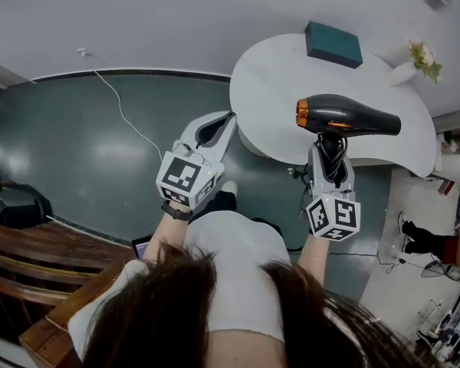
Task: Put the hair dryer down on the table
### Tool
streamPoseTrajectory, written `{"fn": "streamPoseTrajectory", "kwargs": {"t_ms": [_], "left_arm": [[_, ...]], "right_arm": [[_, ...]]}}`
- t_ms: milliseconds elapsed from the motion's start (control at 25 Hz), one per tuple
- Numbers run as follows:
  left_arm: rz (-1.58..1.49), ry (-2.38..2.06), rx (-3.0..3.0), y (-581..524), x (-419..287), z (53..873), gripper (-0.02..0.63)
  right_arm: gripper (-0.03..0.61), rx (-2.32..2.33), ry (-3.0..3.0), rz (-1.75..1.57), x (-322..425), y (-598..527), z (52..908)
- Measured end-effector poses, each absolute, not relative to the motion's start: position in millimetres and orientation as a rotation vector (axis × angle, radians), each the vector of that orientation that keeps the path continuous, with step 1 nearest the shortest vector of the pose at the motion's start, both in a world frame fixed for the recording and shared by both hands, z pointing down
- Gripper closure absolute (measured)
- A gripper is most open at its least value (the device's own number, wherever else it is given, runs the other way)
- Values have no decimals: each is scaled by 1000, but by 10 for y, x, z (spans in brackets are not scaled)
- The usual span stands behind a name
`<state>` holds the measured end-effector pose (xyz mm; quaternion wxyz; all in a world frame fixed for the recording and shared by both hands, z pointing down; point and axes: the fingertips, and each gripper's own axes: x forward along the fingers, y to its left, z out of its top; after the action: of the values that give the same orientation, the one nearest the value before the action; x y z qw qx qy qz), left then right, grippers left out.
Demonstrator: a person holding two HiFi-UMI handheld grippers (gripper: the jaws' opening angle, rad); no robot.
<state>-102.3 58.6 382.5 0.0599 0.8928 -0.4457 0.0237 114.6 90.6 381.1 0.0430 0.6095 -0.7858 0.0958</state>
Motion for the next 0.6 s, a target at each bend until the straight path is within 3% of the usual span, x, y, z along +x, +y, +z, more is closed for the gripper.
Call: {"fn": "streamPoseTrajectory", "kwargs": {"t_ms": [600], "left_arm": [[113,-1260,2668,214,-1011,4163,555]], "right_arm": [[367,1910,-2295,376,1225,738,4061]]}}
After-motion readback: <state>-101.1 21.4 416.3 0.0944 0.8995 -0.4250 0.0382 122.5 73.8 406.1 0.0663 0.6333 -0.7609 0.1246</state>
